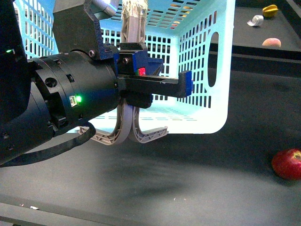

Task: Pick mango with right arm and hold basket with left

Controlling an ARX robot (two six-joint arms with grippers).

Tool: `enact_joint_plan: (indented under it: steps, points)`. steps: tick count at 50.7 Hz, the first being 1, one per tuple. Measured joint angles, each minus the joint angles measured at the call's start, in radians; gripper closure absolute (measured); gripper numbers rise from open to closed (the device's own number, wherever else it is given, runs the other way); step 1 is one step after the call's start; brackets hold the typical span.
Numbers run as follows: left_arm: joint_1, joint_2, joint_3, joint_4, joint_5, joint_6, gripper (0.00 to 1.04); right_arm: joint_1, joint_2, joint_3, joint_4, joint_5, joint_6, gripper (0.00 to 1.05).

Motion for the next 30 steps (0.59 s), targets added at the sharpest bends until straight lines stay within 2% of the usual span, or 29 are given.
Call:
enact_joint_plan:
  steps: [16,30]
  points:
    - [0.000,0.000,0.000,0.000,0.000,0.000,1.00,-0.001,0.067,0.126,-0.071,0.073,-0.023,0.08]
    - [0.000,0.000,0.000,0.000,0.000,0.000,1.00,0.003,0.098,0.197,-0.111,0.077,0.003,0.08]
